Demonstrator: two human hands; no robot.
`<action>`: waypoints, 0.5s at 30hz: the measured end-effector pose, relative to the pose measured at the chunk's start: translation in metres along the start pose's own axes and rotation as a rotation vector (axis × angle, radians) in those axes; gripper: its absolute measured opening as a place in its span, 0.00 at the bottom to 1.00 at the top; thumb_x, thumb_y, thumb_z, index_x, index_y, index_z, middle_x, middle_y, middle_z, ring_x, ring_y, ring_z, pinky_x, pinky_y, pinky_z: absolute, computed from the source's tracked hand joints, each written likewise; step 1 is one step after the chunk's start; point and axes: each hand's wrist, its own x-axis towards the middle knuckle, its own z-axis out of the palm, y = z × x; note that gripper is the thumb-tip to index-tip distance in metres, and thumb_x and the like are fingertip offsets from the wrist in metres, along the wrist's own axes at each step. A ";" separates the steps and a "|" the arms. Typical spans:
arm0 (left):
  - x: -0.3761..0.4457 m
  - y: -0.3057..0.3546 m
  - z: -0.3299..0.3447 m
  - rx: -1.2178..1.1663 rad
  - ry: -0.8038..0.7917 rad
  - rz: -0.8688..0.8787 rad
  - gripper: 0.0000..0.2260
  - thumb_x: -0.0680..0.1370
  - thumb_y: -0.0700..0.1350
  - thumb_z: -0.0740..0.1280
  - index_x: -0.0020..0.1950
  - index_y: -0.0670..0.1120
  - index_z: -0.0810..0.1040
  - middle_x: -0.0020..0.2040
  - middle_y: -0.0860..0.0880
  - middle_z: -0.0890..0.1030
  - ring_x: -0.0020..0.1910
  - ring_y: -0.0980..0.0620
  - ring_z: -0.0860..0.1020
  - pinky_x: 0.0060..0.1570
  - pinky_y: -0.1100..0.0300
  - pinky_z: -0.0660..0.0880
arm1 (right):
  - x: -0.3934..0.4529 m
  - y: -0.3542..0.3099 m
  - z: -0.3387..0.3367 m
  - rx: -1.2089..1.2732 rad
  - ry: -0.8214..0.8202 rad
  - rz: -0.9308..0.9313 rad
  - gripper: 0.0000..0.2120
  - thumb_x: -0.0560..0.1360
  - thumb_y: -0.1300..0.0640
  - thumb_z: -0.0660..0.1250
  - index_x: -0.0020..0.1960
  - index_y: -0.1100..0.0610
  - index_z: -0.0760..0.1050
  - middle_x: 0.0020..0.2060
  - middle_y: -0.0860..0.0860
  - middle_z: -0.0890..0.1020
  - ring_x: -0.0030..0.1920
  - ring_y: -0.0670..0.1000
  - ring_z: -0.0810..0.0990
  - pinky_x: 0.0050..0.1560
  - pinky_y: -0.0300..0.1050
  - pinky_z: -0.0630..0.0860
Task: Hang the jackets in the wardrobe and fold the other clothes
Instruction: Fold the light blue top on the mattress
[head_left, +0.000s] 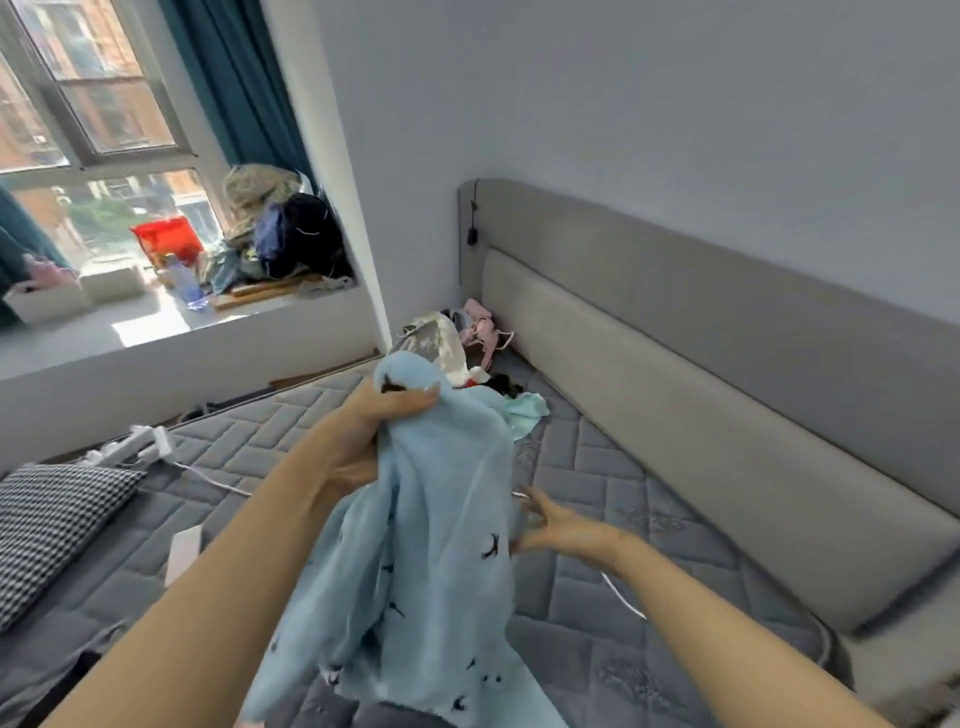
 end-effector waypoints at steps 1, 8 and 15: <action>-0.003 0.000 -0.001 0.017 0.009 -0.005 0.15 0.55 0.37 0.82 0.39 0.41 0.86 0.41 0.40 0.85 0.40 0.46 0.85 0.38 0.55 0.82 | 0.005 0.005 0.009 0.030 -0.049 -0.006 0.42 0.72 0.54 0.75 0.77 0.50 0.53 0.70 0.41 0.66 0.69 0.44 0.68 0.66 0.39 0.70; -0.011 0.006 -0.027 -0.029 0.155 0.073 0.09 0.61 0.38 0.77 0.40 0.40 0.85 0.40 0.41 0.84 0.39 0.46 0.84 0.39 0.55 0.81 | 0.022 0.016 0.045 0.191 -0.005 -0.025 0.18 0.74 0.56 0.73 0.62 0.50 0.75 0.56 0.43 0.82 0.52 0.39 0.80 0.48 0.31 0.77; -0.014 -0.014 -0.108 0.046 0.574 0.083 0.27 0.68 0.45 0.77 0.63 0.37 0.77 0.54 0.38 0.83 0.47 0.43 0.83 0.45 0.52 0.82 | -0.010 -0.014 -0.014 0.317 0.358 -0.135 0.12 0.77 0.51 0.69 0.51 0.60 0.81 0.42 0.51 0.87 0.42 0.47 0.85 0.39 0.42 0.82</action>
